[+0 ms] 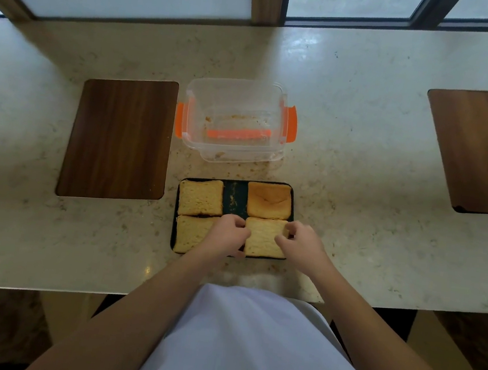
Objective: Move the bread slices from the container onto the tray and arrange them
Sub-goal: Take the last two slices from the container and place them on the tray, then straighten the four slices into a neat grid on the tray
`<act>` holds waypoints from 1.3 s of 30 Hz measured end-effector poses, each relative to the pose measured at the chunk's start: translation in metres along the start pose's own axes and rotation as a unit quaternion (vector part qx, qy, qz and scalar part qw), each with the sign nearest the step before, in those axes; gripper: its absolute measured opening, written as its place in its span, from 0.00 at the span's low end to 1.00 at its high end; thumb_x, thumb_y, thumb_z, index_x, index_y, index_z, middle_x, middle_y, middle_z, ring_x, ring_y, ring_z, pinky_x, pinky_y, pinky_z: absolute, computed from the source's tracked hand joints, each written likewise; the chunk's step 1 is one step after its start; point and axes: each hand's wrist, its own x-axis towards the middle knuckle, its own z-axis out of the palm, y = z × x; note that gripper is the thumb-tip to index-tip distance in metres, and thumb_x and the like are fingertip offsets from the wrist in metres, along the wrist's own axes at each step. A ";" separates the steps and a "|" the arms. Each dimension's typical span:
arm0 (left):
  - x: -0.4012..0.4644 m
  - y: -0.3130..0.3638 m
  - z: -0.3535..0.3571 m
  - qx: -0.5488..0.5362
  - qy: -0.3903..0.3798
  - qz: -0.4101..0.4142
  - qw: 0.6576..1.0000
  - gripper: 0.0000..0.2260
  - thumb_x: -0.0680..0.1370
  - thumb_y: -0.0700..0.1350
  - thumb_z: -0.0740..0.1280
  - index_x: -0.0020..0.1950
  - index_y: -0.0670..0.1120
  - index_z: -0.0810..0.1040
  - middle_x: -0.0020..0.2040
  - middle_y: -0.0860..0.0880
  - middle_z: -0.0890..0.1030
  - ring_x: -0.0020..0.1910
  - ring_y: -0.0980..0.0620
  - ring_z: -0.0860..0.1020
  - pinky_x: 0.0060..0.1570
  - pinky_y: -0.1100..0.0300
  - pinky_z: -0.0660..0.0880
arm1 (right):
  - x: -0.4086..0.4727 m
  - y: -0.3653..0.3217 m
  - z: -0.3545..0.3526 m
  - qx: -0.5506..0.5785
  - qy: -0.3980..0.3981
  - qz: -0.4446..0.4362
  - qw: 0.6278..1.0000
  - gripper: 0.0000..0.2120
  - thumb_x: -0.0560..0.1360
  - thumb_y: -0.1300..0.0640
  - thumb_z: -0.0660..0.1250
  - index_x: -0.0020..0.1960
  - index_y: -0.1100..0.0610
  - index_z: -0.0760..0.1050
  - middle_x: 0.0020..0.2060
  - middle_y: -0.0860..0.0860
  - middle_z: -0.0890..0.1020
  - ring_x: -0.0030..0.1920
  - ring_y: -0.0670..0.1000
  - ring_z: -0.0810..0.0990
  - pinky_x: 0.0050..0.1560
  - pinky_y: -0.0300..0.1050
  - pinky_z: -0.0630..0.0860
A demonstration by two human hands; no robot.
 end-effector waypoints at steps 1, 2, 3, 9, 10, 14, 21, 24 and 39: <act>0.000 0.000 0.001 0.007 0.002 0.002 1.000 0.22 0.80 0.40 0.65 0.74 0.41 0.69 0.70 0.44 0.73 0.57 0.46 0.79 0.43 0.53 0.84 | 0.000 0.000 0.001 -0.010 -0.001 0.000 1.000 0.26 0.77 0.50 0.65 0.73 0.56 0.70 0.66 0.54 0.73 0.50 0.49 0.76 0.44 0.43 0.71; 0.000 -0.001 0.001 0.020 0.006 0.009 1.000 0.22 0.80 0.40 0.65 0.74 0.42 0.69 0.70 0.44 0.74 0.59 0.47 0.78 0.46 0.53 0.84 | 0.000 0.000 0.003 -0.021 -0.001 -0.002 1.000 0.27 0.77 0.50 0.65 0.74 0.56 0.69 0.66 0.54 0.72 0.51 0.49 0.76 0.44 0.43 0.71; 0.000 -0.001 0.002 0.037 0.011 0.020 0.999 0.22 0.79 0.41 0.65 0.74 0.42 0.70 0.70 0.44 0.74 0.60 0.47 0.77 0.51 0.52 0.82 | -0.001 0.000 0.005 -0.035 0.001 -0.006 0.999 0.28 0.77 0.49 0.64 0.75 0.56 0.68 0.66 0.54 0.71 0.52 0.50 0.76 0.45 0.43 0.72; -0.004 -0.004 0.001 0.070 -0.010 0.043 0.997 0.25 0.79 0.45 0.65 0.75 0.43 0.67 0.56 0.50 0.79 0.55 0.49 0.80 0.57 0.48 0.80 | -0.002 -0.002 0.010 -0.062 -0.003 -0.005 0.998 0.30 0.77 0.48 0.63 0.77 0.56 0.64 0.70 0.55 0.67 0.57 0.52 0.75 0.51 0.48 0.77; -0.006 -0.005 -0.001 0.069 -0.019 0.044 0.996 0.26 0.78 0.46 0.65 0.76 0.43 0.67 0.55 0.51 0.78 0.54 0.50 0.80 0.57 0.48 0.80 | -0.002 -0.003 0.010 -0.064 -0.004 -0.004 0.998 0.30 0.77 0.48 0.63 0.77 0.56 0.64 0.70 0.54 0.67 0.56 0.51 0.75 0.49 0.46 0.76; -0.011 -0.013 -0.025 0.035 -0.010 0.058 0.998 0.25 0.79 0.49 0.66 0.75 0.45 0.68 0.66 0.47 0.77 0.58 0.50 0.78 0.60 0.48 0.78 | -0.001 -0.011 0.007 -0.046 0.005 -0.025 0.999 0.24 0.78 0.50 0.63 0.72 0.54 0.69 0.68 0.52 0.69 0.50 0.48 0.77 0.42 0.42 0.74; -0.011 -0.033 -0.101 -0.018 0.134 0.039 0.990 0.24 0.80 0.49 0.65 0.75 0.47 0.67 0.55 0.51 0.79 0.50 0.51 0.80 0.47 0.56 0.73 | 0.007 -0.054 0.021 0.019 -0.041 -0.067 0.997 0.18 0.78 0.47 0.64 0.66 0.51 0.74 0.62 0.49 0.78 0.53 0.47 0.77 0.47 0.43 0.74; -0.008 -0.038 -0.116 -0.031 0.157 0.027 0.987 0.23 0.79 0.47 0.65 0.74 0.47 0.70 0.62 0.48 0.78 0.58 0.49 0.77 0.56 0.51 0.72 | 0.013 -0.075 0.033 0.035 -0.076 -0.066 0.994 0.19 0.79 0.48 0.65 0.68 0.52 0.73 0.63 0.47 0.79 0.55 0.46 0.76 0.46 0.37 0.71; 0.007 -0.038 -0.126 -0.114 0.079 -0.009 0.990 0.07 0.75 0.45 0.63 0.50 0.53 0.78 0.49 0.51 0.80 0.47 0.52 0.78 0.54 0.50 0.76 | 0.029 -0.125 0.072 0.112 -0.111 0.030 0.987 0.28 0.78 0.52 0.65 0.77 0.55 0.64 0.48 0.46 0.77 0.46 0.47 0.79 0.58 0.55 0.80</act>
